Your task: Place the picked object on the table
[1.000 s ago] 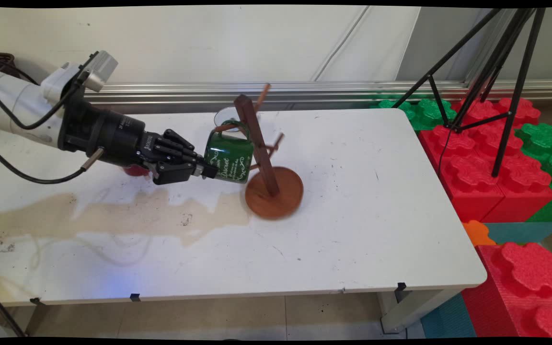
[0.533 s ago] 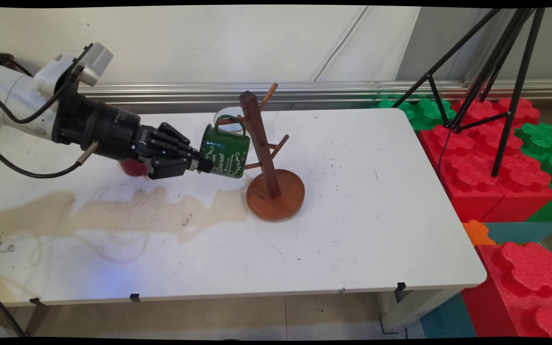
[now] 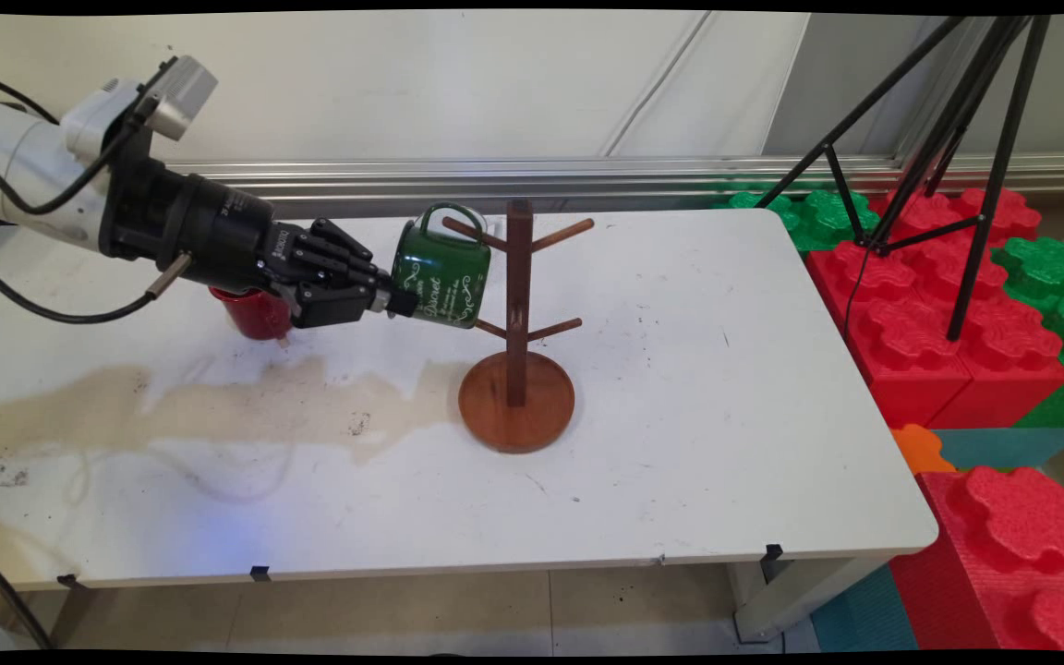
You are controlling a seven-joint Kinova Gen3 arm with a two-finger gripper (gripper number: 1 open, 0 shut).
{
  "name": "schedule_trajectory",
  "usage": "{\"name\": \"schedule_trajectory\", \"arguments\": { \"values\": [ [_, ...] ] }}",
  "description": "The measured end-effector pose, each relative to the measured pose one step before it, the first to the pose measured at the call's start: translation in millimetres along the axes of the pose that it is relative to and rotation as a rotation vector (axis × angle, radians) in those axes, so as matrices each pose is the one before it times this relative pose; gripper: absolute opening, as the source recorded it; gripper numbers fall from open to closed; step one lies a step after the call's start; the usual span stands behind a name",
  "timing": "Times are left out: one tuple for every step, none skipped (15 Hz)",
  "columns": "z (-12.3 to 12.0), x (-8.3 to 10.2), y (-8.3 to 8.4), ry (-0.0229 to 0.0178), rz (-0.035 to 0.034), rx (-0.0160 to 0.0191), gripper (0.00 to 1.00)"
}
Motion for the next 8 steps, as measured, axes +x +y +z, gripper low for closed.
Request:
{"name": "schedule_trajectory", "arguments": {
  "values": [
    [-0.14, 1.61, 0.51, 0.00206, -0.00053, -0.00241, 0.0],
    [-0.52, 2.28, 1.05, 0.00307, -0.00064, -0.00382, 0.0],
    [-0.77, 1.23, 0.93, 0.00189, -0.0009, -0.00173, 0.0],
    [-0.78, 2.06, 1.1, 0.00214, -0.00061, -0.00414, 0.0],
    [-0.55, 1.31, 0.71, 0.00058, -0.00042, -0.00347, 0.0],
    [-0.97, 1.67, 1.21, 0.00057, -0.00086, -0.00482, 0.0],
    [-1.35, 1.92, 1.3, -0.00007, -0.00025, -0.00587, 0.0],
    [-1.96, 1.1, 1.35, -0.00102, -0.0008, -0.0044, 0.0]
  ]
}}
